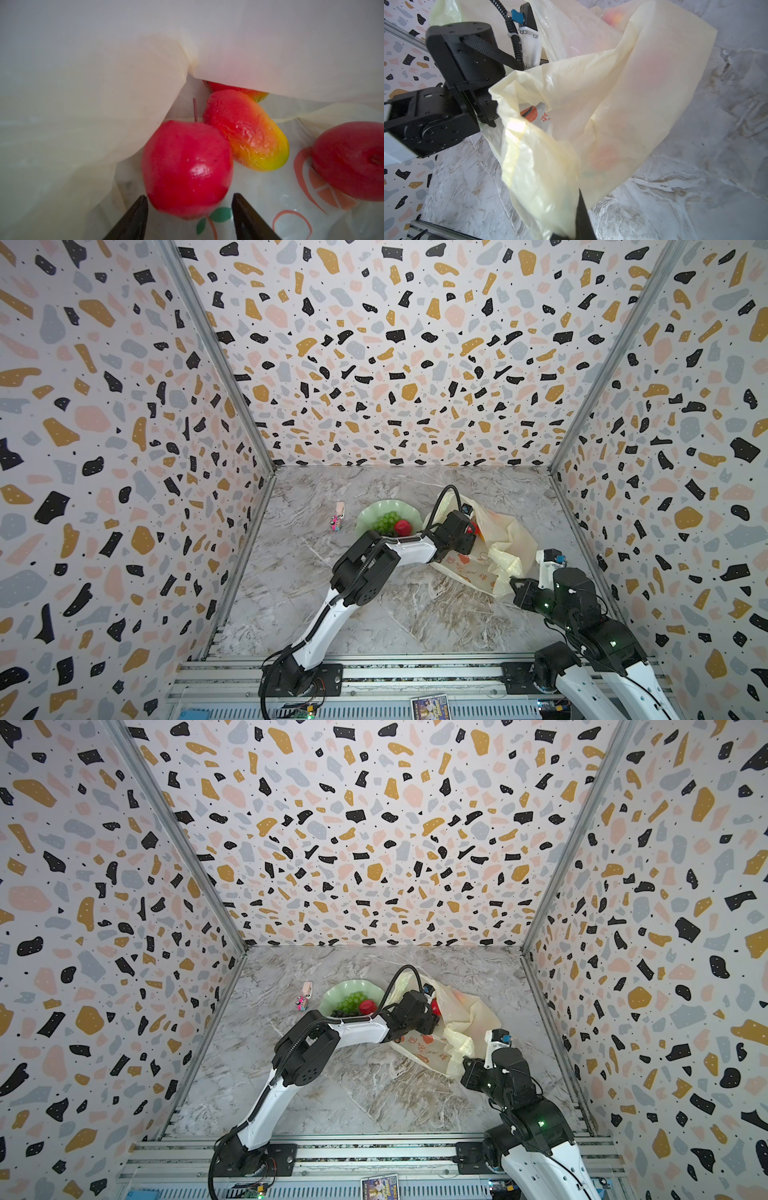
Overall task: Take fruits out of the plastic bag
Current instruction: Take out the fake fruit from the plastic bag.
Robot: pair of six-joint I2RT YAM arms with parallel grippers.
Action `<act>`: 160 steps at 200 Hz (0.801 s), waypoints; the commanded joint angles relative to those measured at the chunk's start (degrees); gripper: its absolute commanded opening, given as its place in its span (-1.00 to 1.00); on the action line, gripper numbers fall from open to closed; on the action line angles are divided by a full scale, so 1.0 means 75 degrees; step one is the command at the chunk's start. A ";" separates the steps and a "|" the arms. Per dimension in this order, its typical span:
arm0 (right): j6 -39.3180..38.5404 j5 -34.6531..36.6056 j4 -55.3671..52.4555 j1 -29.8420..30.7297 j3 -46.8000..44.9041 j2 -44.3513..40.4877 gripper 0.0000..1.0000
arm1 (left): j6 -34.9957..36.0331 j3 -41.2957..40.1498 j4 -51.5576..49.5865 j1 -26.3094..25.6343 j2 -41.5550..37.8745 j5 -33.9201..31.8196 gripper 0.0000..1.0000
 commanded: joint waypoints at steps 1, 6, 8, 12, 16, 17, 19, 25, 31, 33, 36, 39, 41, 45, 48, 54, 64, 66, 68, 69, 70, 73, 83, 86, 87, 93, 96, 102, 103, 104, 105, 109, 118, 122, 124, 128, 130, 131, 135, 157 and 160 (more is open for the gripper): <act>-0.0057 -0.0015 -0.0049 0.0030 -0.0002 0.0045 -1.00 | -0.0151 0.0375 0.0364 -0.0021 0.0088 -0.0116 0.34; -0.0053 -0.0005 -0.0051 0.0034 -0.0001 0.0045 -1.00 | -0.0176 0.0418 0.0401 -0.0024 0.0112 -0.0151 0.34; -0.0058 -0.0004 -0.0050 0.0030 -0.0001 0.0043 -1.00 | -0.0187 0.0435 0.0408 -0.0016 0.0128 -0.0163 0.35; -0.0059 -0.0009 -0.0053 0.0029 -0.0001 0.0046 -1.00 | -0.0213 0.0484 0.0423 -0.0014 0.0175 -0.0173 0.35; -0.0054 -0.0013 -0.0065 0.0029 -0.0001 0.0039 -1.00 | -0.0212 0.0528 0.0432 -0.0024 0.0207 -0.0195 0.35; -0.0057 -0.0014 -0.0061 0.0035 -0.0001 0.0039 -1.00 | -0.0209 0.0536 0.0446 -0.0025 0.0221 -0.0204 0.35; -0.0059 -0.0010 -0.0067 0.0039 -0.0001 0.0041 -1.00 | -0.0233 0.0550 0.0451 -0.0016 0.0237 -0.0218 0.35; -0.0060 -0.0012 -0.0058 0.0039 0.0000 0.0044 -1.00 | -0.0253 0.0618 0.0460 -0.0014 0.0283 -0.0271 0.35; -0.0060 -0.0019 -0.0065 0.0037 -0.0001 0.0044 -1.00 | -0.0295 0.0668 0.0500 -0.0018 0.0333 -0.0318 0.35; -0.0060 -0.0020 -0.0059 0.0036 -0.0001 0.0046 -1.00 | -0.0316 0.0680 0.0512 -0.0015 0.0350 -0.0334 0.35; -0.0061 -0.0018 -0.0059 0.0025 0.0000 0.0040 -1.00 | -0.0333 0.0693 0.0535 -0.0014 0.0372 -0.0342 0.35; -0.0070 -0.0018 -0.0058 0.0027 -0.0001 0.0043 -1.00 | -0.0344 0.0705 0.0552 -0.0022 0.0386 -0.0343 0.35; -0.0071 -0.0022 -0.0058 0.0028 0.0008 0.0045 -1.00 | -0.0346 0.0715 0.0572 -0.0025 0.0404 -0.0343 0.36; -0.0071 -0.0030 -0.0066 0.0034 0.0010 0.0049 -1.00 | -0.0358 0.0730 0.0620 -0.0025 0.0413 -0.0342 0.36; -0.0071 -0.0038 -0.0067 0.0035 0.0011 0.0039 -1.00 | -0.0366 0.0742 0.0641 -0.0015 0.0424 -0.0352 0.36; -0.0071 -0.0035 -0.0060 0.0040 0.0011 0.0038 -1.00 | -0.0374 0.0736 0.0691 -0.0016 0.0445 -0.0372 0.36; -0.0068 -0.0038 -0.0059 0.0039 0.0000 0.0050 -1.00 | -0.0390 0.0731 0.0805 -0.0016 0.0468 -0.0384 0.33; -0.0071 -0.0039 -0.0061 0.0040 -0.0001 0.0050 -1.00 | -0.0393 0.0736 0.0825 -0.0023 0.0468 -0.0374 0.32; -0.0071 -0.0039 -0.0064 0.0023 -0.0007 0.0056 -1.00 | -0.0393 0.0749 0.0833 -0.0019 0.0471 -0.0368 0.31; -0.0071 -0.0039 -0.0067 0.0026 -0.0004 0.0059 -1.00 | -0.0394 0.0752 0.0835 -0.0016 0.0470 -0.0367 0.30; -0.0065 -0.0039 -0.0062 0.0033 -0.0003 0.0054 -1.00 | -0.0394 0.0741 0.0835 -0.0015 0.0469 -0.0361 0.30; -0.0071 -0.0032 -0.0051 0.0038 -0.0001 0.0050 -1.00 | -0.0394 0.0732 0.0836 -0.0023 0.0475 -0.0347 0.27; -0.0071 -0.0038 -0.0060 0.0036 -0.0001 0.0073 -1.00 | -0.0392 0.0730 0.0953 -0.0016 0.0482 -0.0293 0.16; -0.0071 -0.0039 -0.0058 0.0040 -0.0001 0.0073 -1.00 | -0.0377 0.0735 0.1066 -0.0005 0.0488 -0.0264 0.12; -0.0071 -0.0039 -0.0058 0.0040 -0.0001 0.0073 -1.00 | -0.0380 0.0733 0.1080 -0.0009 0.0484 -0.0256 0.11; -0.0068 -0.0039 -0.0063 0.0039 0.0008 0.0070 -1.00 | -0.0351 0.0731 0.1131 -0.0013 0.0470 -0.0181 0.04; -0.0065 -0.0028 -0.0070 0.0039 0.0007 0.0070 -1.00 | -0.0341 0.0741 0.1139 -0.0014 0.0463 -0.0147 0.01; -0.0060 -0.0024 -0.0079 0.0038 0.0008 0.0054 -1.00 | -0.0320 0.0727 0.1172 -0.0014 0.0462 -0.0096 -0.03; -0.0060 -0.0026 -0.0074 0.0033 0.0004 0.0052 -1.00 | -0.0316 0.0723 0.1174 -0.0020 0.0459 -0.0085 -0.05; -0.0060 -0.0027 -0.0078 0.0037 0.0001 0.0051 -1.00 | -0.0314 0.0721 0.1175 -0.0023 0.0446 -0.0079 -0.05; -0.0060 -0.0021 -0.0073 0.0038 0.0000 0.0056 -1.00 | -0.0313 0.0720 0.1181 -0.0024 0.0440 -0.0070 -0.06; -0.0051 -0.0016 -0.0080 0.0040 -0.0001 0.0053 -1.00 | -0.0306 0.0708 0.1196 -0.0005 0.0430 -0.0052 -0.08; -0.0040 -0.0013 -0.0080 0.0040 -0.0001 0.0043 -1.00 | -0.0281 0.0700 0.1205 -0.0013 0.0413 -0.0033 -0.12; -0.0036 0.0001 -0.0078 0.0040 -0.0001 0.0041 -1.00 | -0.0260 0.0687 0.1210 -0.0007 0.0398 -0.0023 -0.14; -0.0036 -0.0003 -0.0080 0.0040 -0.0001 0.0042 -1.00 | -0.0255 0.0687 0.1205 -0.0009 0.0389 -0.0017 -0.15; -0.0025 0.0010 -0.0081 0.0038 -0.0001 0.0036 -1.00 | -0.0243 0.0673 0.1204 -0.0005 0.0376 -0.0001 -0.18; -0.0033 0.0011 -0.0078 0.0034 -0.0001 0.0038 -1.00 | -0.0218 0.0663 0.1200 -0.0011 0.0360 0.0012 -0.20; -0.0023 0.0009 -0.0079 0.0037 -0.0001 0.0038 -1.00 | -0.0212 0.0662 0.1194 -0.0007 0.0356 0.0016 -0.20; -0.0012 0.0008 -0.0081 0.0036 -0.0001 0.0038 -1.00 | -0.0188 0.0646 0.1181 -0.0010 0.0332 0.0018 -0.22; -0.0002 0.0032 -0.0092 0.0033 0.0003 0.0025 -1.00 | -0.0095 0.0485 0.1164 -0.0011 0.0104 0.0100 -0.29; -0.0001 0.0037 -0.0093 0.0033 0.0001 0.0023 -1.00 | -0.0079 0.0465 0.1164 -0.0016 0.0058 0.0146 -0.29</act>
